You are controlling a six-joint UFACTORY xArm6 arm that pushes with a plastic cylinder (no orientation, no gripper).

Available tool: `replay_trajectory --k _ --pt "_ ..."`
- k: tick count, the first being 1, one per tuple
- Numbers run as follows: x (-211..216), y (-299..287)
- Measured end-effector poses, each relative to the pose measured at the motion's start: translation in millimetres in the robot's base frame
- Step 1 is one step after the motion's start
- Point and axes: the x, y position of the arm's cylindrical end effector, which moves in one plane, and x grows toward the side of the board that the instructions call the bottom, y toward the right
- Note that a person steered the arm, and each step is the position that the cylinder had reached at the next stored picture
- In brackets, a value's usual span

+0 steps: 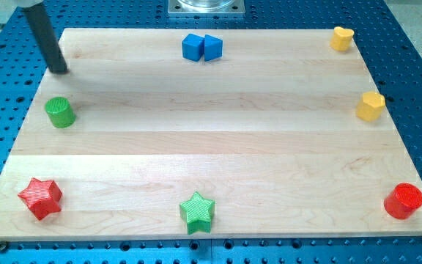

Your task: Move the green circle diagonally to the green star

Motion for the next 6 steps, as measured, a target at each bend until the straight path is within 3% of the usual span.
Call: replay_trajectory --k 2,3,5,6 --pt "117 -3" --pt "122 -5" --pt "100 77" --pt "100 40"
